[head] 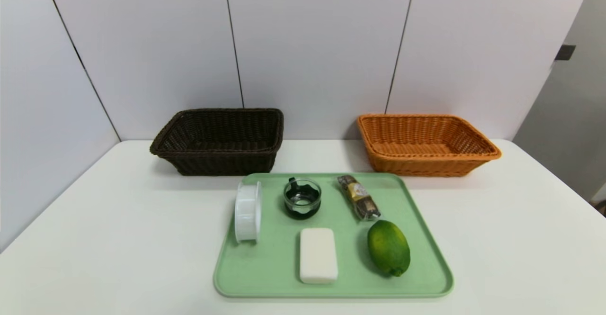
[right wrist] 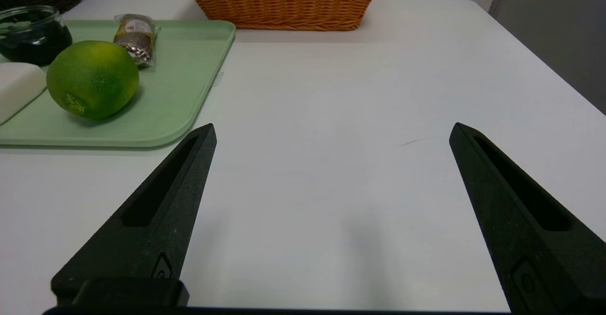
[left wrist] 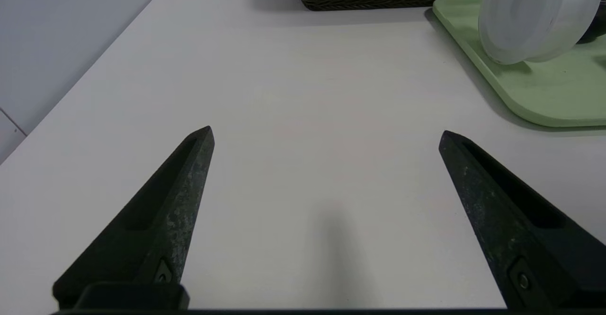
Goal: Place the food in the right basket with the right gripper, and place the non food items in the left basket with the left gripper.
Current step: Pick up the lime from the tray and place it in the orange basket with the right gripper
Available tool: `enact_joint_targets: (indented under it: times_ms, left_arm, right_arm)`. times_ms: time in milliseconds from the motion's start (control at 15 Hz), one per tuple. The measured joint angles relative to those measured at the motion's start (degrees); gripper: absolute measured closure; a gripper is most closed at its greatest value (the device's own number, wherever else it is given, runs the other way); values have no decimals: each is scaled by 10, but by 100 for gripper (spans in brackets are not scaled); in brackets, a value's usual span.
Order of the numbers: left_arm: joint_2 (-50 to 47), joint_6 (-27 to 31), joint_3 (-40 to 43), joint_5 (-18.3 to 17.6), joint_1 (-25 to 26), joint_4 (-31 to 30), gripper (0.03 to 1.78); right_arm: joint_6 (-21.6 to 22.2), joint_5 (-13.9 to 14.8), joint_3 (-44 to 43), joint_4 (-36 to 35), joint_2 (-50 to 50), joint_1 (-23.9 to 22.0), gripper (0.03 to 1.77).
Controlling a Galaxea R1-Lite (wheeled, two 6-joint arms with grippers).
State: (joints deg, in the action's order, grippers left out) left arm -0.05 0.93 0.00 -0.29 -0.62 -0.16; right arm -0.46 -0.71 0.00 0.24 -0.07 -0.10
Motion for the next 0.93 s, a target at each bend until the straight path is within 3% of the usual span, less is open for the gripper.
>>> enact_joint_targets:
  times_ms: [600, 933]
  left_arm:
    - [0, -2, -1, 0, 0, 4, 12]
    - [4, 4, -71, -23, 0, 100, 12]
  right_arm:
    - [20, 2, 0, 2, 0, 0, 10]
    - [16, -15, -42, 31, 25, 0, 10]
